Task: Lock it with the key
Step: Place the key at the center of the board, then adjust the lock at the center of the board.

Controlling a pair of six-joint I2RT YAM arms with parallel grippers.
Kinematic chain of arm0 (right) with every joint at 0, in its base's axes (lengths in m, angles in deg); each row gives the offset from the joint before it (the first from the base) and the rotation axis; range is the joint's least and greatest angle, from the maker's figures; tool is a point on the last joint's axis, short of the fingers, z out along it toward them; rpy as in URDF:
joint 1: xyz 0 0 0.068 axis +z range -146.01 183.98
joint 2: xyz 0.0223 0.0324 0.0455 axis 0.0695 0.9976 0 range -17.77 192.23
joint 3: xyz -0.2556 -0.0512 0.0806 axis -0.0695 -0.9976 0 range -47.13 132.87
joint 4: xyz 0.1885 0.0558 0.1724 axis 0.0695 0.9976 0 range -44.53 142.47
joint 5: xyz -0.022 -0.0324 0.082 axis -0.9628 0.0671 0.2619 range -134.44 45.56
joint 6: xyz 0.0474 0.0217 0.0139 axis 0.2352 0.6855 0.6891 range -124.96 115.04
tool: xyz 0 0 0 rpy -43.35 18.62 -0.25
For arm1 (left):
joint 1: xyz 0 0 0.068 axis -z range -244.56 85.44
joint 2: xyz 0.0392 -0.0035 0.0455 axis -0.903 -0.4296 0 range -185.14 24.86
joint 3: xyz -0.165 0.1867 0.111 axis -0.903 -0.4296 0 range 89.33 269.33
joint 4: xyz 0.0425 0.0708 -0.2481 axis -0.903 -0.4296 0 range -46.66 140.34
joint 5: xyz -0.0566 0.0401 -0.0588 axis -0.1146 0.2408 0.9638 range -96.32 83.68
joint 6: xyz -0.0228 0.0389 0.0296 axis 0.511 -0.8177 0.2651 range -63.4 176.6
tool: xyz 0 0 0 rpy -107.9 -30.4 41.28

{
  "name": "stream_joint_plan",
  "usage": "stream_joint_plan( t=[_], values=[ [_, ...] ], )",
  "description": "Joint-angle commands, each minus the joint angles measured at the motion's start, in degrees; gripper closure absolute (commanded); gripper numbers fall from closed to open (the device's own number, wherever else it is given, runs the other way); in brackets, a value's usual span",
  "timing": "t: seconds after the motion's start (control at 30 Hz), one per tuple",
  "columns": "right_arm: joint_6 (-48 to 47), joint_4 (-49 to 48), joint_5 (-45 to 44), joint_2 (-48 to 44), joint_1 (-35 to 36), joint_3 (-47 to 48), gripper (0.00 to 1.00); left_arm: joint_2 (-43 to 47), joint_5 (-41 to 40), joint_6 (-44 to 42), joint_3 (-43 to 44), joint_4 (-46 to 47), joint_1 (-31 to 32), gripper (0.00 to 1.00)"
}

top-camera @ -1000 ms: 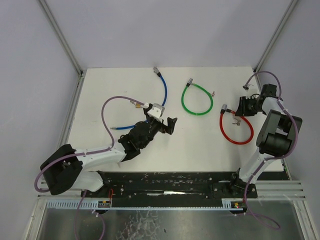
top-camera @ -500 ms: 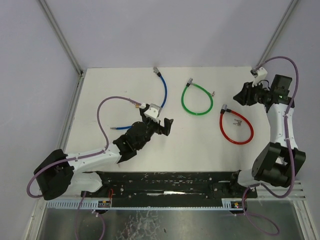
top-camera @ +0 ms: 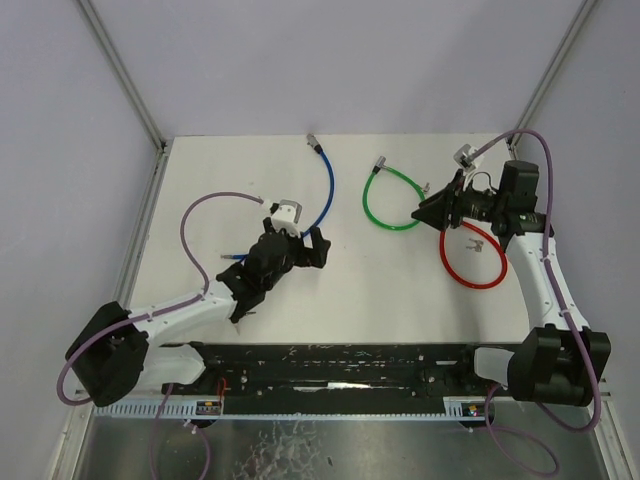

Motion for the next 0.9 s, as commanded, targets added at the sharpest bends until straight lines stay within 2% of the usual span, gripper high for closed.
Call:
stream_joint_plan(
  t=[0.0, 0.13, 0.37, 0.5, 0.63, 0.87],
  values=[
    [-0.35, -4.12, 3.13, -1.04, -0.12, -1.6, 0.47, 1.6, 2.76, 9.05, -1.53, -4.21, -0.06, 0.12],
    [0.46, -4.67, 4.32, -0.33, 0.05, -2.4, 0.47, 0.7, -3.14, 8.64, -0.88, -8.39, -0.14, 0.16],
    [0.33, -4.21, 4.22, -0.88, 0.8, -2.49, 0.47, -10.58, -13.38, -0.98, 15.33, -27.3, -0.29, 0.16],
    [-0.2, -3.89, 4.01, -0.94, 0.89, -2.56, 0.47, -12.7, -9.56, -2.86, 18.88, -29.87, -3.88, 0.14],
    [-0.8, -3.43, 3.72, -0.85, 0.97, -2.45, 0.47, -12.51, -0.35, -3.8, 20.19, -30.98, -10.04, 0.14],
    [-1.34, -2.91, 3.95, -0.34, 1.03, -2.35, 0.47, -8.96, 7.06, -1.98, 15.74, -25.52, -17.29, 0.17]
  ],
)
